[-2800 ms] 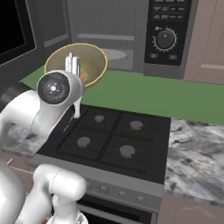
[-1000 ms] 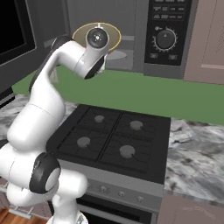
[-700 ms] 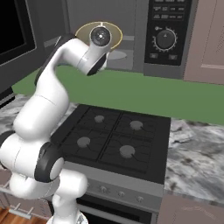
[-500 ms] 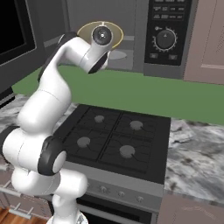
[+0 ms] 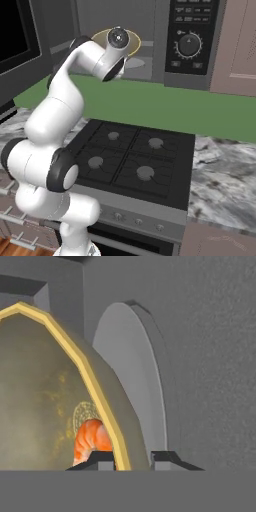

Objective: Remove the tangerine from the bowl and place it on the small plate. Then place the bowl with only the shrimp in the microwave, close the door, and press the start button to microwave the shrimp.

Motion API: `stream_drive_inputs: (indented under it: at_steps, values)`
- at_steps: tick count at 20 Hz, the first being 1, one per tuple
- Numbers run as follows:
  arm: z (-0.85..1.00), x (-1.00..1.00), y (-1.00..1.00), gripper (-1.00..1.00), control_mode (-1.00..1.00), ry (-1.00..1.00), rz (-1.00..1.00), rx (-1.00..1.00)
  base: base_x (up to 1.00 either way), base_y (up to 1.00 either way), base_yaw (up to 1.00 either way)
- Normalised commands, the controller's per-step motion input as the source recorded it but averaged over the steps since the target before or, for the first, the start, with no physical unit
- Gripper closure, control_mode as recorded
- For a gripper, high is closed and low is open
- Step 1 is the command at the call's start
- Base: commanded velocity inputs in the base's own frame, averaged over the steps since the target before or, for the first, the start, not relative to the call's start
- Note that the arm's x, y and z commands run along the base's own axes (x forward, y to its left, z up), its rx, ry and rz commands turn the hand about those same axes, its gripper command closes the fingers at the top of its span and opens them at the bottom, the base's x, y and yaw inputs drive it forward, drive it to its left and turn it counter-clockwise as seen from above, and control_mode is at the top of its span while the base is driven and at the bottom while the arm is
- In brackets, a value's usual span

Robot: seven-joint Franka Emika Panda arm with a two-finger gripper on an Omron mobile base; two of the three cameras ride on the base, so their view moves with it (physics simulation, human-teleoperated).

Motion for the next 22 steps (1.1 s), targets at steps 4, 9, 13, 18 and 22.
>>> stream_drive_inputs:
  at_steps: [4,9,13,18,22]
  values:
    - [-0.03,0.2,0.07,1.0,-1.0,0.1,0.02,0.0,0.0,0.0,0.0]
    - [0.0,0.27,0.05,1.0,-1.0,0.12,0.04,-0.02,0.0,0.0,0.0]
    - [-0.05,0.23,0.0,1.0,-1.0,0.12,0.05,-0.02,0.0,0.0,0.0]
    - [-0.16,0.08,0.01,-1.0,-1.0,0.07,0.05,-0.01,0.0,0.0,0.0]
    - [-0.01,-0.12,0.02,-1.0,-1.0,-0.14,0.06,0.0,0.0,0.0,0.0]
